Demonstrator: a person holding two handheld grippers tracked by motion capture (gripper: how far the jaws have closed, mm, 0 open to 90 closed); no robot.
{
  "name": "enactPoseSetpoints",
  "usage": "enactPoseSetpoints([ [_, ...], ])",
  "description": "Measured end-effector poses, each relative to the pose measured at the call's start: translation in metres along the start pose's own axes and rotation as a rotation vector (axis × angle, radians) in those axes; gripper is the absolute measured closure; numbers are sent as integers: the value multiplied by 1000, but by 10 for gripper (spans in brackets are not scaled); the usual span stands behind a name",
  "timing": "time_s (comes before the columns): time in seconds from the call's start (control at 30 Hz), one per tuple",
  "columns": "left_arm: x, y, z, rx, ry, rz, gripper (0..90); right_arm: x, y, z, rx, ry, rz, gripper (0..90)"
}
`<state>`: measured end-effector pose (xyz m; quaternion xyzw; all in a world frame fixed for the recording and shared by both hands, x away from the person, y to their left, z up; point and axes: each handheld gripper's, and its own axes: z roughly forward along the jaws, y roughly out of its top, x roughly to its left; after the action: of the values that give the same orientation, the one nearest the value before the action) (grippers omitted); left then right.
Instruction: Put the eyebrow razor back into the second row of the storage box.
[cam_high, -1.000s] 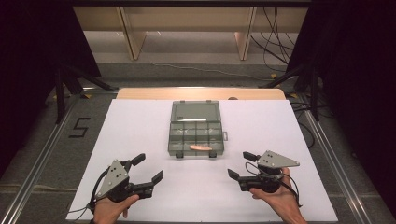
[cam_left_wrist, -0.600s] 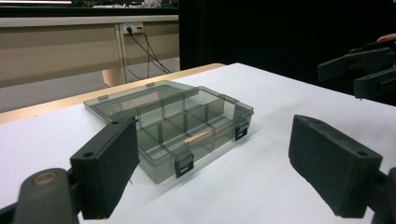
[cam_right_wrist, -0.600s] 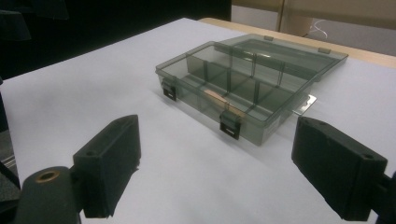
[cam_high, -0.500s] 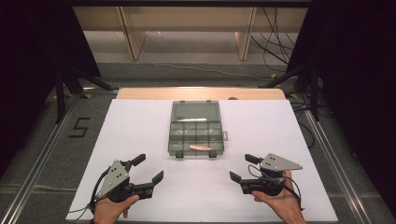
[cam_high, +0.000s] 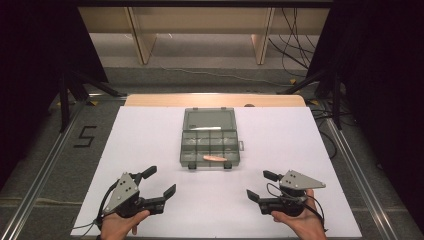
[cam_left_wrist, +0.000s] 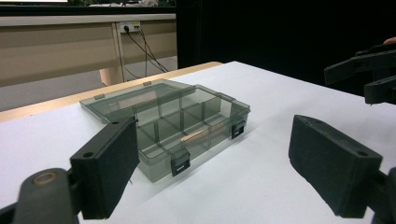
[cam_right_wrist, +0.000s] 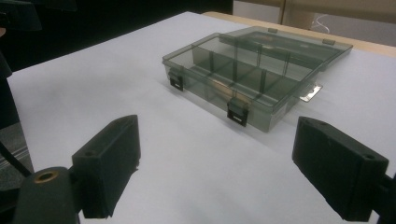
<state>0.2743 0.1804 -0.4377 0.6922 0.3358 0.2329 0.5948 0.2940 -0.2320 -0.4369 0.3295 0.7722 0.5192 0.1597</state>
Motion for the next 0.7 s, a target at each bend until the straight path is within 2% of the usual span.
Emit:
enactPoseSetpoints([
  [0.03, 0, 0, 0, 0, -1, 2, 160, 0, 0, -1, 15, 5, 5, 162],
  [0.2, 0, 0, 0, 0, -1, 1, 160, -1, -1, -2, 4, -8, -5, 162],
  [0.3, 0, 0, 0, -1, 0, 2, 160, -2, -1, -2, -2, 4, 2, 162],
  [0.53, 0, 0, 0, 0, 0, 4, 160, -3, -1, -2, 16, -4, -1, 163],
  [0.67, 0, 0, 0, -1, 1, 3, 160, -3, -1, -2, 8, -9, -3, 163],
  [0.7, 0, 0, 0, -1, 1, 3, 160, -4, -1, -1, 5, 2, 2, 162],
])
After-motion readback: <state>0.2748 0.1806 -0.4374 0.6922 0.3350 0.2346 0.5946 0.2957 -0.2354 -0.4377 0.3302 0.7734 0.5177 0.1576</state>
